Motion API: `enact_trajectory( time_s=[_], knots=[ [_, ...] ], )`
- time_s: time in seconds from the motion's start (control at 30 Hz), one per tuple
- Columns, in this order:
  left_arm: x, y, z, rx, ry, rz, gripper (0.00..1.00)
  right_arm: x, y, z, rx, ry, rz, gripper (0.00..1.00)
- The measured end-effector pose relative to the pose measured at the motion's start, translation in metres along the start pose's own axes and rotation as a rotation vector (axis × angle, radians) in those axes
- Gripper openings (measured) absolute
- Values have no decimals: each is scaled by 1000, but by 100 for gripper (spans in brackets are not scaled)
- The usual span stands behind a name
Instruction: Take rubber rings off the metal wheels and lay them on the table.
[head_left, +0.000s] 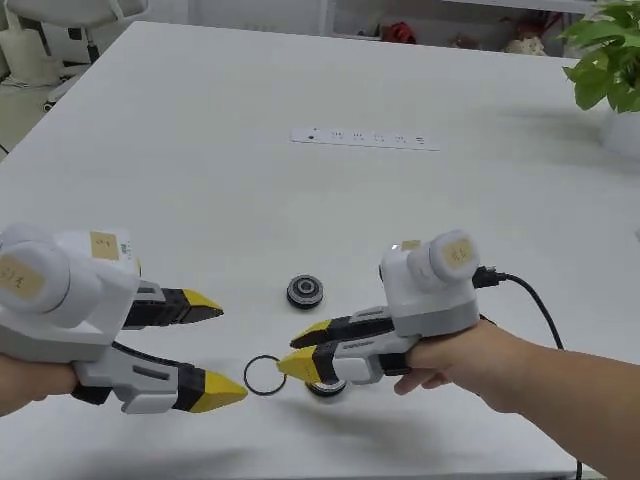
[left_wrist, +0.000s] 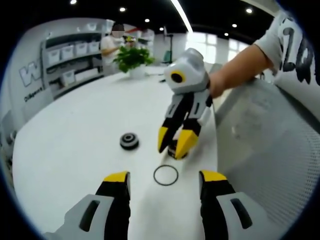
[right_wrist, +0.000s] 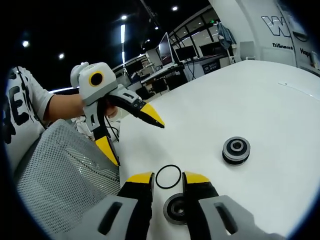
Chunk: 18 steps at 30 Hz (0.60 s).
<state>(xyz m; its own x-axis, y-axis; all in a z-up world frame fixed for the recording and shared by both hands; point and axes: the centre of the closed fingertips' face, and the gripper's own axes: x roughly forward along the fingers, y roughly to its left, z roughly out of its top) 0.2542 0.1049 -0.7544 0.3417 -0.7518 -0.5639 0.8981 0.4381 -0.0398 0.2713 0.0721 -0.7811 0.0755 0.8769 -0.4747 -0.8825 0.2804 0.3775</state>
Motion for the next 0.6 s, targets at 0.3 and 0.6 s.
enact_trajectory(
  time_s=[0.3, 0.6],
  knots=[
    [8, -2, 3, 4, 7, -19, 57, -9, -5, 2, -36, -4, -20, 21],
    [14, -2, 10, 15, 4, -34, 56, -18, -6, 4, -55, -6, -26, 23]
  ],
)
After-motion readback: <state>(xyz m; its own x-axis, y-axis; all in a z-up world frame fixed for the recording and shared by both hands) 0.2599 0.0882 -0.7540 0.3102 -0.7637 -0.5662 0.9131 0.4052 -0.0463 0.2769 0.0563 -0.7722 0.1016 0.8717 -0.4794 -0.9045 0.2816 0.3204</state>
